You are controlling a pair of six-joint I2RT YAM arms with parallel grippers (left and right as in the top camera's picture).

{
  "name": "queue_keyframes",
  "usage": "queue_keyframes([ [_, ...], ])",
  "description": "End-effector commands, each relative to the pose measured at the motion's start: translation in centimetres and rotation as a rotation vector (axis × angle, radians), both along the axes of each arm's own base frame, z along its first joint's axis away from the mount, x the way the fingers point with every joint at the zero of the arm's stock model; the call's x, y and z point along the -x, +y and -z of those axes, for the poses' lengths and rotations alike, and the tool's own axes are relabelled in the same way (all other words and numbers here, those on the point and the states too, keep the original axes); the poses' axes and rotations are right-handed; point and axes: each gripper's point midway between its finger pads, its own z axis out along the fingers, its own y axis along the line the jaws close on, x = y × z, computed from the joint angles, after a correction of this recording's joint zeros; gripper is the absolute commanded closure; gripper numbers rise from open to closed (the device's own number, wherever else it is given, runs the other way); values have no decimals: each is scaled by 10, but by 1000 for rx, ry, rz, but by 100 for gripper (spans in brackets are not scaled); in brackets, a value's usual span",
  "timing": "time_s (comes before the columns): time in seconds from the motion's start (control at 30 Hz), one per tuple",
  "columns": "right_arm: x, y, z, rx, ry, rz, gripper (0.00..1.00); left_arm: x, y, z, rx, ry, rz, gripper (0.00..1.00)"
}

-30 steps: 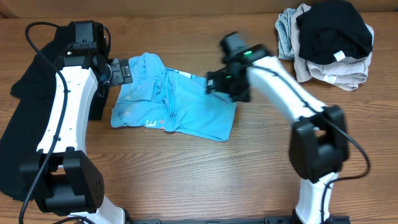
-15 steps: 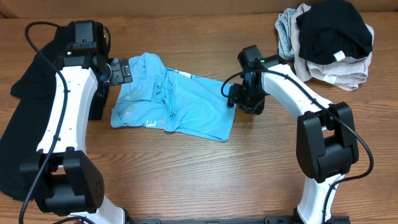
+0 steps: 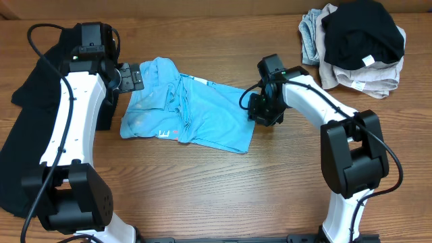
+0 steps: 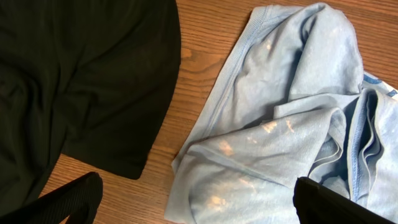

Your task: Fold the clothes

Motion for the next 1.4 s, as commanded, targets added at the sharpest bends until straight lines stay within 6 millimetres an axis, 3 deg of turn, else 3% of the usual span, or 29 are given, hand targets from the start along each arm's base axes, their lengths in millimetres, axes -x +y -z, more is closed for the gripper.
queue_keyframes([
  [0.0, 9, 6, -1, -3, 6, -30, 74, -1, 1, -12, -6, -24, 17, 0],
  [0.23, 4, 2, 0, 19, -20, -44, 96, 7, 1, -9, -2, 9, 17, 0],
  [0.43, -15, -25, 4, 120, -96, -64, 96, 13, -7, -6, 39, 36, 33, 0],
  [0.83, -75, -74, -4, 195, -325, -119, 96, 28, -12, 0, 67, 102, 41, 0],
  [1.03, -85, -99, -6, 217, -347, -89, 96, 31, -15, 1, 85, 112, 47, 0],
  [1.07, -84, -100, -5, 215, -343, -88, 90, 31, -15, 1, 85, 114, 47, 0],
  [1.17, -80, -95, -8, 190, -321, -97, 53, 32, -15, 1, 86, 117, 46, 0],
  [1.23, -79, -91, -16, 164, -308, -102, 44, 32, -15, 1, 85, 116, 46, 0],
  [1.37, -82, -85, -49, 130, -324, -97, 38, 32, -15, 1, 86, 118, 47, 0],
])
